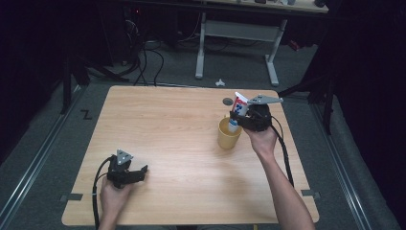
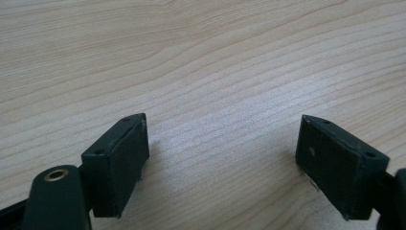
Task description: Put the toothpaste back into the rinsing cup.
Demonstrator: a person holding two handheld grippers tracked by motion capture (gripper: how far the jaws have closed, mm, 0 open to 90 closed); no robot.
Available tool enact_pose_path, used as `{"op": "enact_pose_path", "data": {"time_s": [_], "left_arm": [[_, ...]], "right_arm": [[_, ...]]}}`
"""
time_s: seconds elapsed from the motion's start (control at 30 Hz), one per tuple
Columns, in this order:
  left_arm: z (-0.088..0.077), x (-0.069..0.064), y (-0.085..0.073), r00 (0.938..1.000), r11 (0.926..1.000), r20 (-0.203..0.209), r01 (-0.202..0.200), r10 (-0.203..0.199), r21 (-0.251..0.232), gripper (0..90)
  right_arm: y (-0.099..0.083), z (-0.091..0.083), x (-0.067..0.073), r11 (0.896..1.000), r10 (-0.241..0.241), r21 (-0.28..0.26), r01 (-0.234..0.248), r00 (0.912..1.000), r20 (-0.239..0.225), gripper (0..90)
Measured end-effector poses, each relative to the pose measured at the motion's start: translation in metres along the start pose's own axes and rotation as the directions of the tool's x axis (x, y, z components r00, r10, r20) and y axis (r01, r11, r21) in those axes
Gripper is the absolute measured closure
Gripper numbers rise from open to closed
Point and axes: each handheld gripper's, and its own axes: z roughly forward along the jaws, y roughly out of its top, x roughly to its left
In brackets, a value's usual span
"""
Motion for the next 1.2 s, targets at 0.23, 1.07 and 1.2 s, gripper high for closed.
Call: {"op": "enact_pose_path", "data": {"time_s": [0.23, 1.07, 1.2], "left_arm": [[0.000, 0.000, 0.000, 1.0000, 1.0000, 0.000, 0.000, 0.000, 0.000, 19.3], [0.000, 0.000, 0.000, 1.0000, 1.0000, 0.000, 0.000, 0.000, 0.000, 19.3], [0.000, 0.000, 0.000, 1.0000, 1.0000, 0.000, 0.000, 0.000, 0.000, 19.3]], "right_arm": [[-0.005, 0.008, -0.001, 1.000, 0.010, 0.015, -0.010, 0.9999, 0.006, 64.2], [-0.014, 0.028, -0.004, 0.998, 0.008, 0.067, -0.010, 0.9997, 0.021, 63.8], [-0.016, 0.033, -0.003, 0.997, 0.004, 0.076, -0.006, 0.9997, 0.023, 63.7]]}}
